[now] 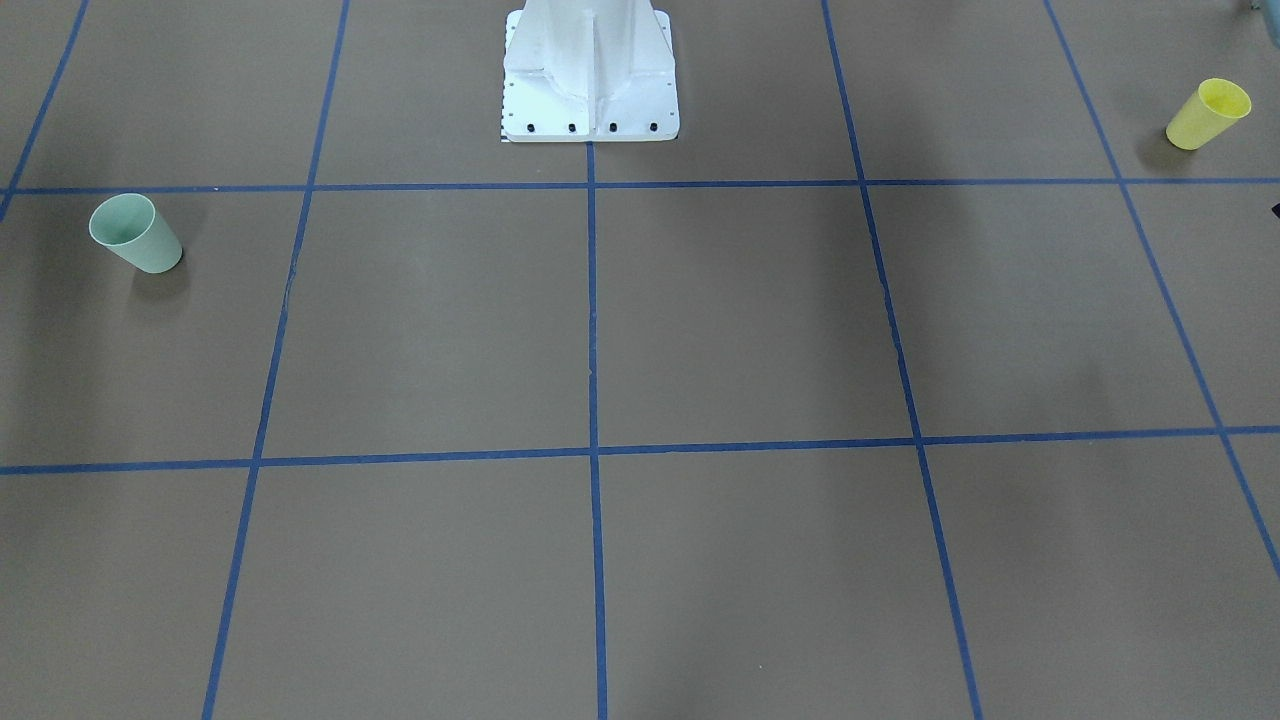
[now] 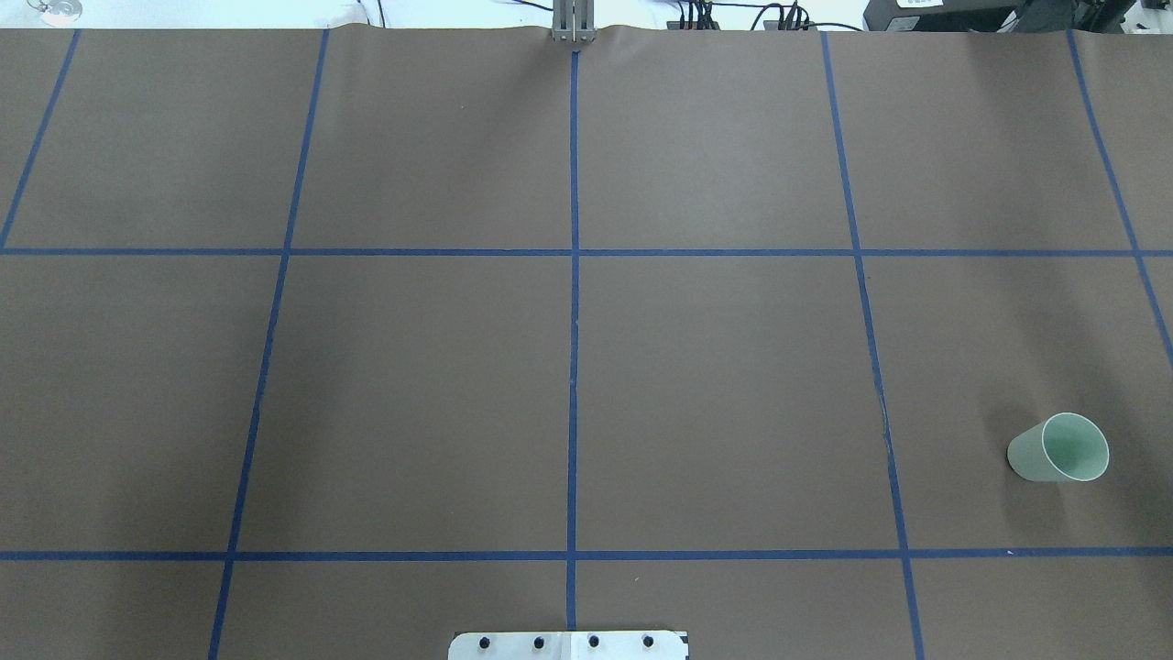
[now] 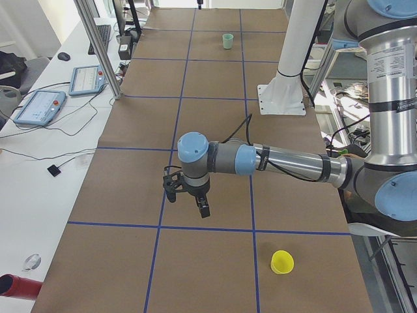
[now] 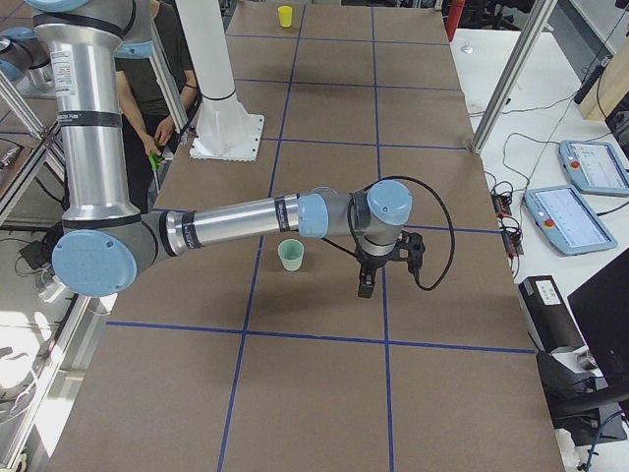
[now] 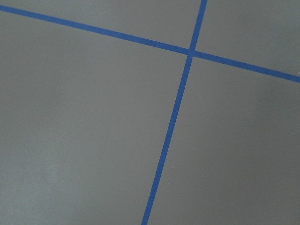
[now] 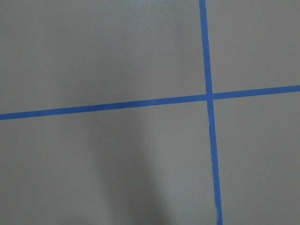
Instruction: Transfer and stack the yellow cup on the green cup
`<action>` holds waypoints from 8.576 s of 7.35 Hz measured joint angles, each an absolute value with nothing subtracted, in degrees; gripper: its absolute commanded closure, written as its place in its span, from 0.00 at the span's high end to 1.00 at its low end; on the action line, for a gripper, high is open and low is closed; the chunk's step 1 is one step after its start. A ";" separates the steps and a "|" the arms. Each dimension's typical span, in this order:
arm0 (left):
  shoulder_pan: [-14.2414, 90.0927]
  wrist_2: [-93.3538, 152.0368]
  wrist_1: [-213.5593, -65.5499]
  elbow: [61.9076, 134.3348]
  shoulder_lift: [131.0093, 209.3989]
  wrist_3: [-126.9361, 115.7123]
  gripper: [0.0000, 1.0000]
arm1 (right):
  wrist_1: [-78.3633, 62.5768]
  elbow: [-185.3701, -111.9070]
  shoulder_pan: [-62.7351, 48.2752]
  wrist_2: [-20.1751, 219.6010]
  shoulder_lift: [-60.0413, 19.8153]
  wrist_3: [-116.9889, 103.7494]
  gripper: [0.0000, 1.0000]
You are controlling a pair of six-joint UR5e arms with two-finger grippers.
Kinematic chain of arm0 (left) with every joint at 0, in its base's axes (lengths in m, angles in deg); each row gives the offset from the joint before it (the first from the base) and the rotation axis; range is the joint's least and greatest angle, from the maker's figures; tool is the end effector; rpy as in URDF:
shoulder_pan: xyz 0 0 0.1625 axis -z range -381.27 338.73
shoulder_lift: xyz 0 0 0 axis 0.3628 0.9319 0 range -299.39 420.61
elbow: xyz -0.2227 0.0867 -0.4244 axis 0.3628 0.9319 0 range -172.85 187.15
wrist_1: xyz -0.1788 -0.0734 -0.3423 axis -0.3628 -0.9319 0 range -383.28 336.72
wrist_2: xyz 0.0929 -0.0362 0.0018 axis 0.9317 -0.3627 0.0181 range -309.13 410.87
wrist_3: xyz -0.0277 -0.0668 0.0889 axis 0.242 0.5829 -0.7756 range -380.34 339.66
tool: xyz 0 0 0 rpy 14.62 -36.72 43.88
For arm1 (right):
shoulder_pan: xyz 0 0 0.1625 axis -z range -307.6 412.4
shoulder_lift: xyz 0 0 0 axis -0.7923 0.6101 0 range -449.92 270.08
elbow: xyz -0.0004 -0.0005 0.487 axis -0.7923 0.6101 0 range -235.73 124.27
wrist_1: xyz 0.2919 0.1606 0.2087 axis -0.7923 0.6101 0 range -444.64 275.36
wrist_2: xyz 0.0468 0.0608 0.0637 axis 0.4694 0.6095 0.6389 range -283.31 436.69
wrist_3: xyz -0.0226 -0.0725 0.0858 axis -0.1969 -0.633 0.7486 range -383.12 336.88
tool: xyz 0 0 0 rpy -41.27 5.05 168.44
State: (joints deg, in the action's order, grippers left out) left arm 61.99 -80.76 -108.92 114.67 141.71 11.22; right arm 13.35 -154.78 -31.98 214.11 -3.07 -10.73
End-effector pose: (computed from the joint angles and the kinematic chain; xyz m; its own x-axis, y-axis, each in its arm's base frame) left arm -0.0103 -0.4000 0.6662 0.6888 -0.4018 -0.6034 0.2857 0.9154 -0.2835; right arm 0.0004 -0.4958 0.6406 0.6735 0.0958 0.7329 -0.0481 0.9951 -0.0858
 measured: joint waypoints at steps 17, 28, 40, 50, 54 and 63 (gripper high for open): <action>3.01 -46.54 -91.00 108.58 130.20 138.27 0.99 | 7.37 -155.00 -22.69 214.81 -3.05 -9.43 1.00; -2.46 -50.49 -95.75 97.19 130.22 143.08 0.30 | 7.38 -156.05 -22.48 215.16 -2.85 -9.32 1.00; 22.90 -6.45 -125.02 96.26 135.25 89.61 0.36 | 6.55 -155.13 -22.41 215.55 -3.67 -9.41 1.00; 20.20 -16.82 -176.84 80.92 175.57 37.18 0.38 | 0.35 -154.39 -10.18 209.33 -22.47 19.83 1.00; 9.68 -25.51 -184.68 80.31 184.73 22.94 0.38 | -0.83 -154.79 -3.53 206.17 -28.96 33.06 1.00; 1.10 -23.69 -195.66 76.92 189.47 3.76 0.45 | -11.05 -154.16 8.41 197.55 -33.94 50.86 0.99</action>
